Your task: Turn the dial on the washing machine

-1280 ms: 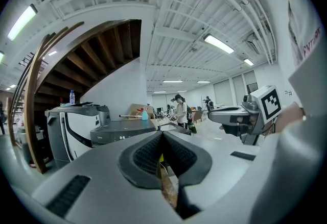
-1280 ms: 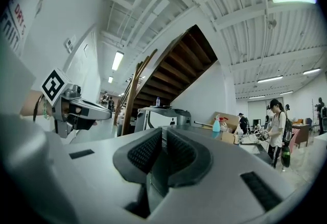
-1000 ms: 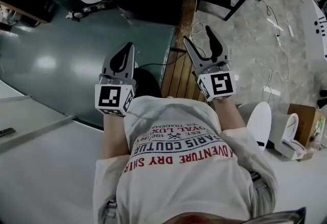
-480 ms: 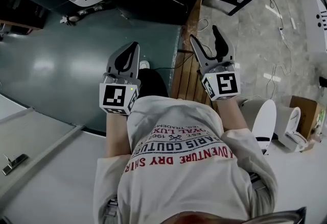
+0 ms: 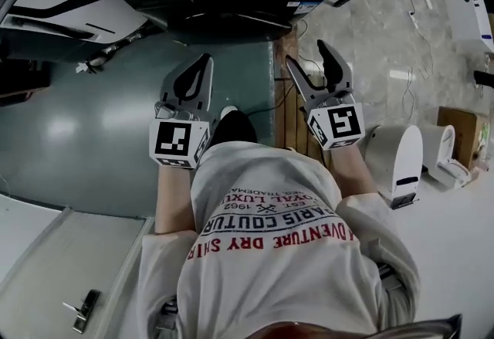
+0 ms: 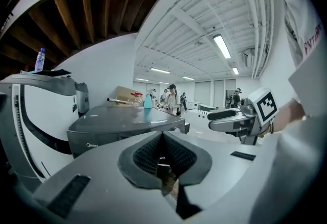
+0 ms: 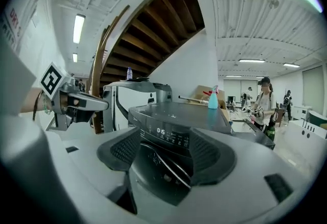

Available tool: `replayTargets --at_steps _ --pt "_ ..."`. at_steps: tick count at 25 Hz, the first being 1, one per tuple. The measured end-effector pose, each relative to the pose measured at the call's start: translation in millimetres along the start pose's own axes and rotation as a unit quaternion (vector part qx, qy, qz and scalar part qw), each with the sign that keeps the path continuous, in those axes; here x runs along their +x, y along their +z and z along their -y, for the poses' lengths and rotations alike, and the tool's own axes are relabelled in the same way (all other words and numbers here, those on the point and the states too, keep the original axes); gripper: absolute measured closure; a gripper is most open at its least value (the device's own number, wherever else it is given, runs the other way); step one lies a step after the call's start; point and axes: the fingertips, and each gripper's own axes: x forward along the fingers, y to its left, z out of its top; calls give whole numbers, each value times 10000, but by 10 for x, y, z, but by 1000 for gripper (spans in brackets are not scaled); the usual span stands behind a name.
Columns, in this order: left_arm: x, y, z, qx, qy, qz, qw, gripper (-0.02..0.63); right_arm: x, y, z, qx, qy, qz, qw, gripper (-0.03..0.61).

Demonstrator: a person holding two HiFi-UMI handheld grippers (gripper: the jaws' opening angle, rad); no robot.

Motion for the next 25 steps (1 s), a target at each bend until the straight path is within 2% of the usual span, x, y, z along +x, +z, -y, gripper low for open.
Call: replayTargets --at_steps 5,9,12,15,18,25 --pt "292 208 -386 -102 -394 -192 9990 598 264 93 55 -112 -294 -509 9982 285" --pt "463 290 -449 -105 -655 -304 9973 598 353 136 204 13 -585 -748 9955 285" --pt "561 313 -447 -144 -733 -237 9969 598 480 92 341 31 -799 -856 9931 285" --pt "659 254 -339 -250 -746 -221 9967 598 569 -11 482 -46 -878 -933 9918 285" --pt "830 164 -197 -243 -707 -212 9970 598 665 -61 633 -281 -881 -771 9927 285" --pt "1184 -242 -287 -294 -357 -294 9985 598 1118 -534 936 -574 -1085 -879 9885 285"
